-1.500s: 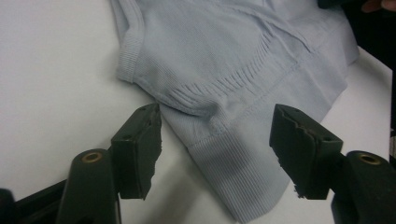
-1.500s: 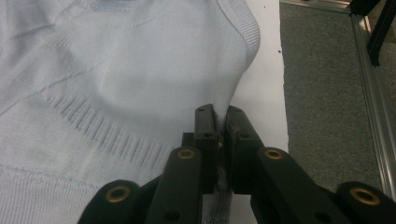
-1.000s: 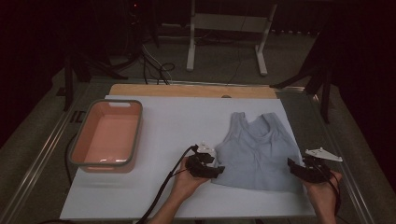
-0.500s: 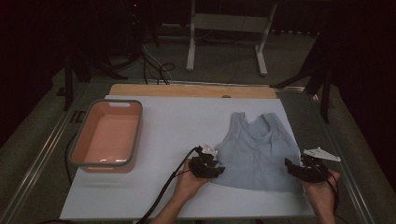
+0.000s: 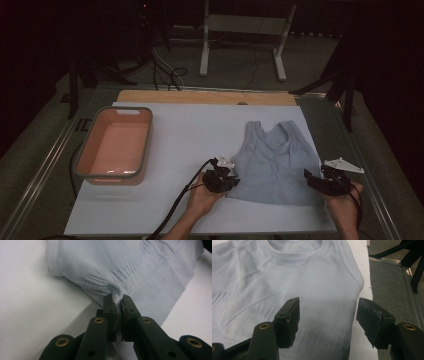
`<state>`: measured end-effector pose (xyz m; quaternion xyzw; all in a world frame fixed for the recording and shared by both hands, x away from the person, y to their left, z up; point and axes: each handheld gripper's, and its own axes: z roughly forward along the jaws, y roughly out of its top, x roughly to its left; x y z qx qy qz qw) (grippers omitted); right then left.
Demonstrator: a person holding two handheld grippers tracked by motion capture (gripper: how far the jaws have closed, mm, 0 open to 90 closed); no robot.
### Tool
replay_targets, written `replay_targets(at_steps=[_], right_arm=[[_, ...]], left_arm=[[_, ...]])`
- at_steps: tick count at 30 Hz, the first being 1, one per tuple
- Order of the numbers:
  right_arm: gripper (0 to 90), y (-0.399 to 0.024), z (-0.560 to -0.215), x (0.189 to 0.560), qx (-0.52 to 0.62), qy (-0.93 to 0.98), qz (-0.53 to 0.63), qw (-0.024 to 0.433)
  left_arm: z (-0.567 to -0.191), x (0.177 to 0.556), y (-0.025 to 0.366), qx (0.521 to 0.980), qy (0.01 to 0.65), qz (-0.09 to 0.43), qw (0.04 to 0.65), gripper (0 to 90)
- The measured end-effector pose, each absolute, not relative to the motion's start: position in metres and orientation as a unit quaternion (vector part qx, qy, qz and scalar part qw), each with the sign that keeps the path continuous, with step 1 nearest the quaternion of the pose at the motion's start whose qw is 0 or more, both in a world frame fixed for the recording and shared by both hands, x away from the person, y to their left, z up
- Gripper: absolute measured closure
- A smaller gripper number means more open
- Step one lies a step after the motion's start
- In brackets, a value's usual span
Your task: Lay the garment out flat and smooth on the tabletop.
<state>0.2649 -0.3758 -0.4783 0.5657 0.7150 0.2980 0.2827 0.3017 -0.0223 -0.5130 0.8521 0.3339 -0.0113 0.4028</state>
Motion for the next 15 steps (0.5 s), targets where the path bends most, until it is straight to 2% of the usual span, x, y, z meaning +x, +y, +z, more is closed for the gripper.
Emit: replay_targets(at_steps=[15], right_arm=[[34.7, -0.372, -0.478, 0.265, 0.558, 0.72, 0.301, 0.282]], left_arm=[[-0.51, 0.286, -0.011, 0.847, 0.33, -0.013, 0.416, 85.2]])
